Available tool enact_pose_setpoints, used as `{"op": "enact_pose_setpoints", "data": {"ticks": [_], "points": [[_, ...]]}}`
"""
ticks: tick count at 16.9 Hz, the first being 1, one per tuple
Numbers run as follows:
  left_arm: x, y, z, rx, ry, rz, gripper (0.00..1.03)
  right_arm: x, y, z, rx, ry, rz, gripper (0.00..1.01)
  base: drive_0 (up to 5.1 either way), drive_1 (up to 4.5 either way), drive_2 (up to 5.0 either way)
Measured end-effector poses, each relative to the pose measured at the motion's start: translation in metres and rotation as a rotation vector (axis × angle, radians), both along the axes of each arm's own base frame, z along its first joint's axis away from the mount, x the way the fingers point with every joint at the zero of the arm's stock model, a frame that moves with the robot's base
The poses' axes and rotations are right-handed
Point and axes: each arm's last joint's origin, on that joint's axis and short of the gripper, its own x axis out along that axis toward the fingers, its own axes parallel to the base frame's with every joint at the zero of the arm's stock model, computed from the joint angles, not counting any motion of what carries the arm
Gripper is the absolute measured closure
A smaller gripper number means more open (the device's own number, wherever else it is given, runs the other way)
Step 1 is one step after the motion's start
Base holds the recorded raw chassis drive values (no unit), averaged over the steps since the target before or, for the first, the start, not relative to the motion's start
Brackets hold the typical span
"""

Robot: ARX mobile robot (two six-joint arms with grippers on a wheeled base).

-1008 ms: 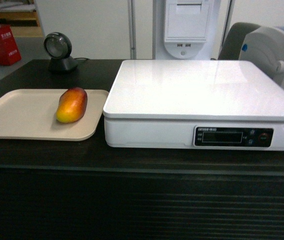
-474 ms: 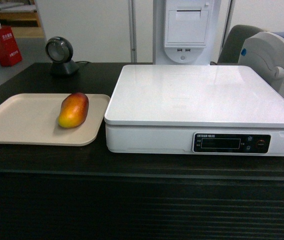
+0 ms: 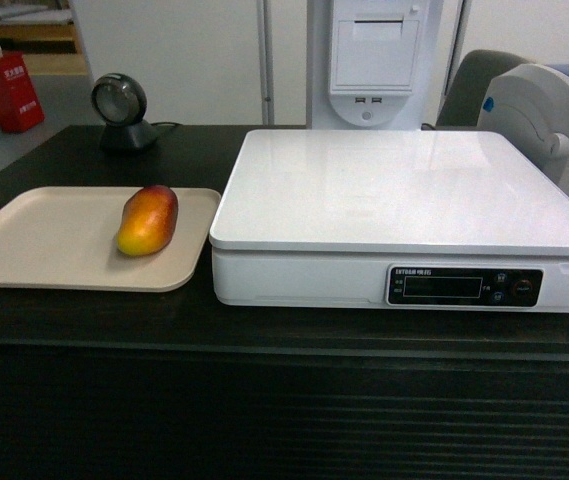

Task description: Place dark red mango on scale at checkout

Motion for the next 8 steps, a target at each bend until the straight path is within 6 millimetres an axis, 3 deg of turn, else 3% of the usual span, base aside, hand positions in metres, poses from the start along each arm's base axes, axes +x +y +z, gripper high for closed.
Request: {"op": "enact_pose_setpoints", "data": {"ticks": [8], "points": [[0.0000,0.0000,0.0000,0.000,0.000,0.000,0.05,0.0000,0.0000,0.0000,0.000,0.000,0.000,0.03,0.0,0.00,0.0]]}}
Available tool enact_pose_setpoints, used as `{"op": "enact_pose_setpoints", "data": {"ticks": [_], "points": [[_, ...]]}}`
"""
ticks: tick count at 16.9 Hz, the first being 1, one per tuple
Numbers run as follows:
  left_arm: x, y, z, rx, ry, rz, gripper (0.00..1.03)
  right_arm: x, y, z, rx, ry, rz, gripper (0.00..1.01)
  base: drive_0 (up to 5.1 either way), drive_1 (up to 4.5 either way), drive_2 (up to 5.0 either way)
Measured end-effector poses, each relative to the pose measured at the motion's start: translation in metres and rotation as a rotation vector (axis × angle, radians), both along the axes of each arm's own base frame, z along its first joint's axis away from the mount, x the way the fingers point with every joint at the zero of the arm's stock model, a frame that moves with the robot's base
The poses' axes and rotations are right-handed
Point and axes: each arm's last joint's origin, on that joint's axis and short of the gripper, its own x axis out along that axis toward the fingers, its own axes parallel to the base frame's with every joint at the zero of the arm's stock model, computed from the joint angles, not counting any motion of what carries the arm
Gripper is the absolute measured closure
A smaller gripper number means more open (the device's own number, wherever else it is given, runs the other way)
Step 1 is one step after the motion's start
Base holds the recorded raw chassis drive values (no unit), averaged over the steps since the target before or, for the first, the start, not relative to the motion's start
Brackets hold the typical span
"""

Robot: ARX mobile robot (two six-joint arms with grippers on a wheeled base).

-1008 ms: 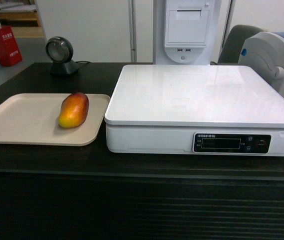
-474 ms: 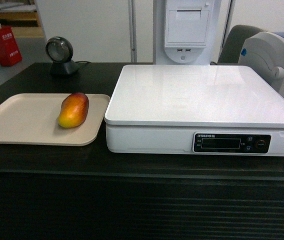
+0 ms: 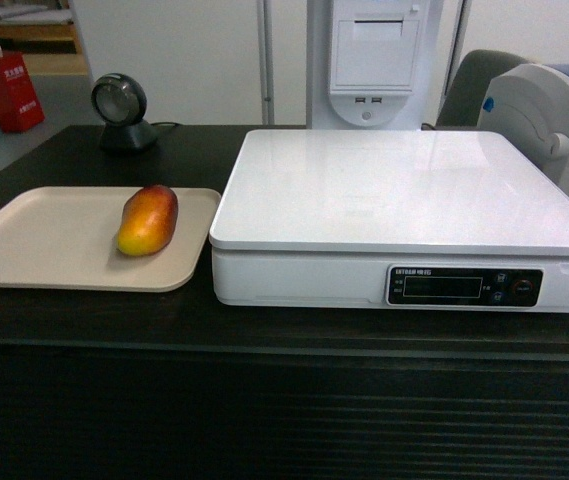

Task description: Place dark red mango on scale at checkout

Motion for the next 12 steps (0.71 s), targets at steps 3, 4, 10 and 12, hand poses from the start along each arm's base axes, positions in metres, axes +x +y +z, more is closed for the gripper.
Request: {"op": "enact_pose_setpoints", "data": {"ticks": [3,4,10,12], "points": [[0.011,0.001,0.011,-0.093,0.137,0.212,0.05,0.000,0.000,0.000,0.000,0.000,0.002,0.03,0.0,0.00,0.0],[0.019,0.006,0.024,-0.115,0.109,0.266,0.05,0.000,0.000,0.000,0.000,-0.001,0.000,0.03,0.0,0.00,0.0],[0.087,0.026,0.059,-0.102,0.060,0.142,0.05,0.000,0.000,0.000,0.000,0.000,0.000,0.03,0.0,0.00,0.0],[0.127,0.027,0.066,-0.085,0.083,0.079,0.05,0.000,0.000,0.000,0.000,0.000,0.000,0.03,0.0,0.00,0.0]]}}
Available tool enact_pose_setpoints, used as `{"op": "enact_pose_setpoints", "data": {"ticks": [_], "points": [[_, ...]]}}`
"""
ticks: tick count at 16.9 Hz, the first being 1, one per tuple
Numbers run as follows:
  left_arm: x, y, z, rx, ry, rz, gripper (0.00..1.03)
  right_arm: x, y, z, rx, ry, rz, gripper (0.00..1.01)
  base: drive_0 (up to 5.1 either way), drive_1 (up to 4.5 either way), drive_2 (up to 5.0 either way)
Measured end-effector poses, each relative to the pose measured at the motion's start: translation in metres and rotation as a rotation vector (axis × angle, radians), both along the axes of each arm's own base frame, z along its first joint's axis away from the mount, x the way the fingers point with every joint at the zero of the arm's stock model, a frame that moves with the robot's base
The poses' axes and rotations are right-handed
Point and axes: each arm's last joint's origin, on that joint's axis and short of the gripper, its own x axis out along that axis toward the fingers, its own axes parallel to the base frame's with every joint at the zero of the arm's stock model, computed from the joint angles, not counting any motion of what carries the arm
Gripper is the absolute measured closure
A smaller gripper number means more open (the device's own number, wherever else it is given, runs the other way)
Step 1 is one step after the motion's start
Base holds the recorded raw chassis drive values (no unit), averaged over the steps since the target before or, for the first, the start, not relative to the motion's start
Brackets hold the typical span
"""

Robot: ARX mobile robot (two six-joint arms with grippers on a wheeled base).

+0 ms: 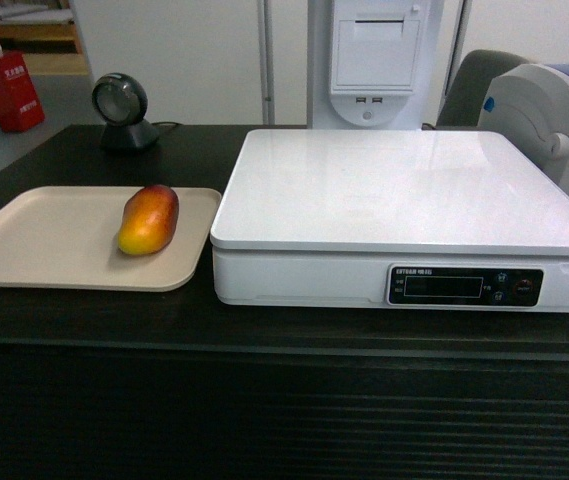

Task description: Place dark red mango on scale at checkout

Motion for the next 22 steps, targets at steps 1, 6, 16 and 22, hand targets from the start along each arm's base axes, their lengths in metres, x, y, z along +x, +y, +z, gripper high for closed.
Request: {"op": "enact_pose_setpoints", "data": {"ticks": [1,6,16,22], "points": [[0.025,0.000,0.000,-0.001,0.037,-0.036,0.05,0.000,0.000,0.000,0.000,0.000,0.000,0.03,0.0,0.00,0.0],[0.135,-0.016,-0.028,-0.013,0.273,-0.153,0.05,0.000,0.000,0.000,0.000,0.000,0.000,0.03,0.0,0.00,0.0],[0.241,-0.050,-0.084,0.008,0.529,-0.181,0.05,0.000,0.000,0.000,0.000,0.000,0.000,0.03,0.0,0.00,0.0],[0.276,-0.051,-0.128,-0.039,0.736,-0.134,0.05,0.000,0.000,0.000,0.000,0.000,0.000,0.03,0.0,0.00,0.0]]}}
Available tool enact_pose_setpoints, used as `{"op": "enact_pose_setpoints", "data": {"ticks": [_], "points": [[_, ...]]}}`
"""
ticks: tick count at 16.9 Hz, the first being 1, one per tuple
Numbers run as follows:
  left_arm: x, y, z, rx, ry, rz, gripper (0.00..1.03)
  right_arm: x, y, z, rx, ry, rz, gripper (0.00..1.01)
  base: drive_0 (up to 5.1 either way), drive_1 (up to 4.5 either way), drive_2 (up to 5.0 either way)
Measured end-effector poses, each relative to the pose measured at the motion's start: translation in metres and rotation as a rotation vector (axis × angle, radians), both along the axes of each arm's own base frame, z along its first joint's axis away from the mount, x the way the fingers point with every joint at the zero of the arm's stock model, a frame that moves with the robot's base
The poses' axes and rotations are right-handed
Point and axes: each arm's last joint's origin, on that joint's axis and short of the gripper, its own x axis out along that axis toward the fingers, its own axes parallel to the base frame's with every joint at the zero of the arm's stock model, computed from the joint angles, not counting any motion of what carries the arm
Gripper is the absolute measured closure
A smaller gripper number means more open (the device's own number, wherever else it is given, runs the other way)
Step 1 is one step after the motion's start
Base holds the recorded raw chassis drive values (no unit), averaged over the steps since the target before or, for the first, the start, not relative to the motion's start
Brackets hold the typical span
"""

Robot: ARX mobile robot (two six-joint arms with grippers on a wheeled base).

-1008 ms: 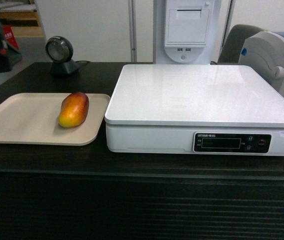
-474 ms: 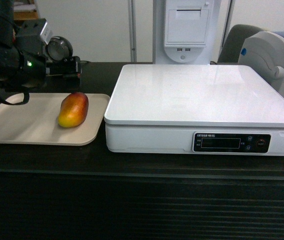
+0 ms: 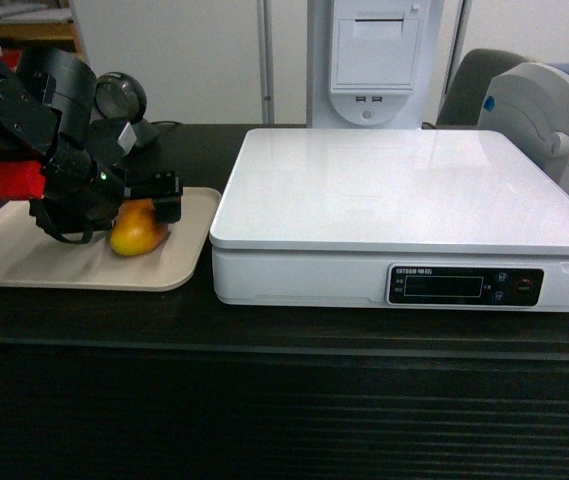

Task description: Place dark red mango on scale at checkout

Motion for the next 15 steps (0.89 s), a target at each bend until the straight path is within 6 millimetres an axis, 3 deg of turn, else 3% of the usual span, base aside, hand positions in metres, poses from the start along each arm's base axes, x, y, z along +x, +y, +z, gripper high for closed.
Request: {"op": "enact_pose_setpoints", "data": {"ticks": [4,9,13,15], "points": [[0.001,-0.003,-0.001,0.000,0.014,-0.009,0.05,0.000,0.000,0.000,0.000,0.000,0.000,0.03,0.0,0.00,0.0],[-0.005,-0.007,0.000,0.024,0.021,-0.023,0.41,0.000,0.000,0.000,0.000,0.000,0.000,0.03,0.0,0.00,0.0],[-0.017,-0.013,0.011,0.029,0.005,-0.043,0.43,0.000,0.000,0.000,0.000,0.000,0.000,0.03,0.0,0.00,0.0],[-0.021,-0.024,0.036,0.033,-0.061,-0.074,0.44,0.000,0.000,0.000,0.000,0.000,0.000,0.03,0.0,0.00,0.0]]}}
